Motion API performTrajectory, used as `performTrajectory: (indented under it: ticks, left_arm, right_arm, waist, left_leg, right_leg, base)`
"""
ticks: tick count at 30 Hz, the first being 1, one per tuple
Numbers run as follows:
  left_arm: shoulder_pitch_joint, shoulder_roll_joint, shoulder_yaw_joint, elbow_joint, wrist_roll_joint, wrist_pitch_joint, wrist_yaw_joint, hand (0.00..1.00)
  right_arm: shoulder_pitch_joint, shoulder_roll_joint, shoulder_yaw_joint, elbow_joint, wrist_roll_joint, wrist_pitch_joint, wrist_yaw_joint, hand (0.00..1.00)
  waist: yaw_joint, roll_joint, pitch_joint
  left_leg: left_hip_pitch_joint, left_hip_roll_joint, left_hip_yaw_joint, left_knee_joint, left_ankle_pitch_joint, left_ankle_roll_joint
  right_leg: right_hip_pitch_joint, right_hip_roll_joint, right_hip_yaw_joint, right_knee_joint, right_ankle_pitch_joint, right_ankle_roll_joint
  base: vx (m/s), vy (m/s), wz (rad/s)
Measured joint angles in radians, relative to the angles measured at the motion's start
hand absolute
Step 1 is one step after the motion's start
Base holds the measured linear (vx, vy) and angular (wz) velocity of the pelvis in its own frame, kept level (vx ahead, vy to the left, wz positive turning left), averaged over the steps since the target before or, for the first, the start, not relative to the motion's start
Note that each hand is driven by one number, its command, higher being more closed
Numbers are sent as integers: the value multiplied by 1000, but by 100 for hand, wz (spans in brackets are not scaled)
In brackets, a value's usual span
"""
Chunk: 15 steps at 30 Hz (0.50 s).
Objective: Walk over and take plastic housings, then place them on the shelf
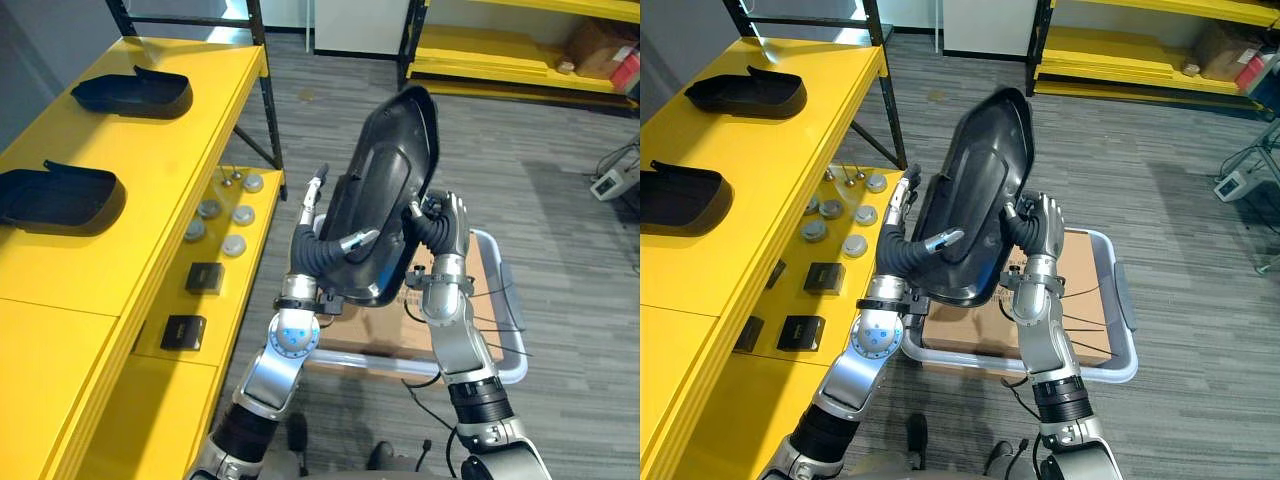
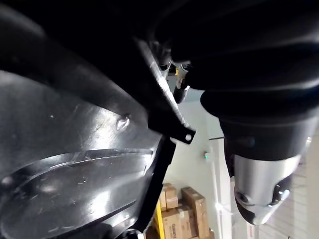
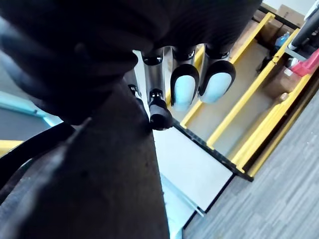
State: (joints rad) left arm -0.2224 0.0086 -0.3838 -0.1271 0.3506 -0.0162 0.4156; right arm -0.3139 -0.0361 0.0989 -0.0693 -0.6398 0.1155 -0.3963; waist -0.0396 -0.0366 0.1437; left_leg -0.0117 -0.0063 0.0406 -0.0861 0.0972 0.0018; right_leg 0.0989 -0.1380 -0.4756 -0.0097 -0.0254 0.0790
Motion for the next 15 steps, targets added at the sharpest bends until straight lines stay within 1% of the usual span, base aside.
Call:
performTrajectory:
  ticks: [2, 3, 5, 9, 15]
  left_arm:
    - [0, -3, 1, 19, 30, 11, 24, 0]
    - [0, -3, 2, 26, 41, 16, 36, 100]
    - [0, -4, 3, 34, 54, 21, 48, 100]
    - [0, -7, 2, 55, 41, 19, 41, 100]
    - [1, -6, 14, 94, -84, 8, 41, 100]
  right_arm:
    - [7, -1, 12, -6, 0, 0, -4, 100]
    - [17, 0, 21, -25, 0, 0, -15, 100]
    - [29, -1, 27, -50, 0, 0, -20, 100]
    - [40, -2, 30, -70, 0, 0, -19, 100]
    - [41, -24, 60, -73, 0, 0, -21, 100]
  waist:
    - [0, 2, -14]
    - [0, 3, -16]
    - [0, 2, -16]
    - [-1, 2, -17]
    - [-1, 3, -44]
  left_leg:
    - [1, 1, 8, -6, 1, 1]
    - [1, 2, 12, -6, 1, 1]
    - [1, 2, 16, -6, 0, 1]
    - [1, 4, 17, -6, 0, 1]
    - [1, 5, 17, -6, 0, 1]
  right_leg:
    - [0, 5, 10, -16, 9, 0]
    - [1, 6, 12, -20, 12, 0]
    - [2, 8, 17, -28, 17, -1]
    - [3, 10, 18, -29, 18, -1]
    - [3, 12, 18, -31, 18, -1]
  base:
    - [3, -1, -13]
    - [9, 1, -9]
    - [17, 5, -7]
    - [4, 1, -1]
    - [0, 0, 0]
